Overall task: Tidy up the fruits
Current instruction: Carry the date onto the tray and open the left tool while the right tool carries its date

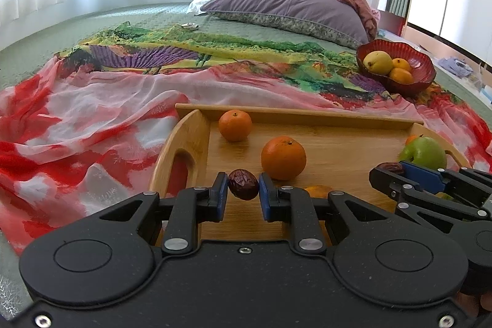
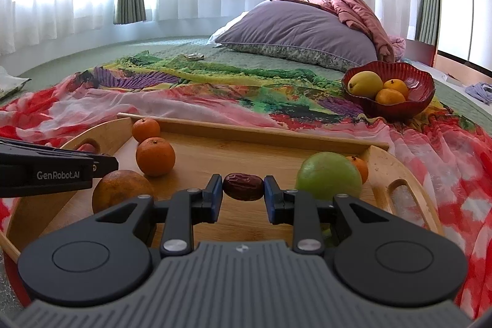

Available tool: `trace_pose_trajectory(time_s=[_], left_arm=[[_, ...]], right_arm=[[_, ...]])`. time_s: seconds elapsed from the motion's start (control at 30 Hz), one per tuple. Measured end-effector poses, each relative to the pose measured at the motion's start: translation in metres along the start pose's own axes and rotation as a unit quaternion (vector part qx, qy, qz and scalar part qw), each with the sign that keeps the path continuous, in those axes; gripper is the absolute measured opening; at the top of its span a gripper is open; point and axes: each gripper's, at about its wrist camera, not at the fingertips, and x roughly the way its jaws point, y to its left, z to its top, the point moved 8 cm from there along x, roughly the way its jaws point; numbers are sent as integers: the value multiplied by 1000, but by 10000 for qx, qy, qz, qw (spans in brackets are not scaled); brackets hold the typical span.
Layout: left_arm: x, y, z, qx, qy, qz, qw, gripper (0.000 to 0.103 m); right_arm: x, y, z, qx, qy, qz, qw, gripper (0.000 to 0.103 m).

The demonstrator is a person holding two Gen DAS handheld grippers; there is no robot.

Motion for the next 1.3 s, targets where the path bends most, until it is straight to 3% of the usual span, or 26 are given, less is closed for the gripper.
trace_pose_trajectory(time_s=[0.23,0.6,1.3], left_arm=[[8,0,4,33,25,8,10000,21],[20,-1,9,86,95,-25,9999,21],[35,6,11,-165,247,-62,9995,21]], right_arm=[[16,-7,7,340,378,183,9985,33],[34,-6,9,328,714,205,9967,33],[39,-9,6,303,877,146,9956,33]])
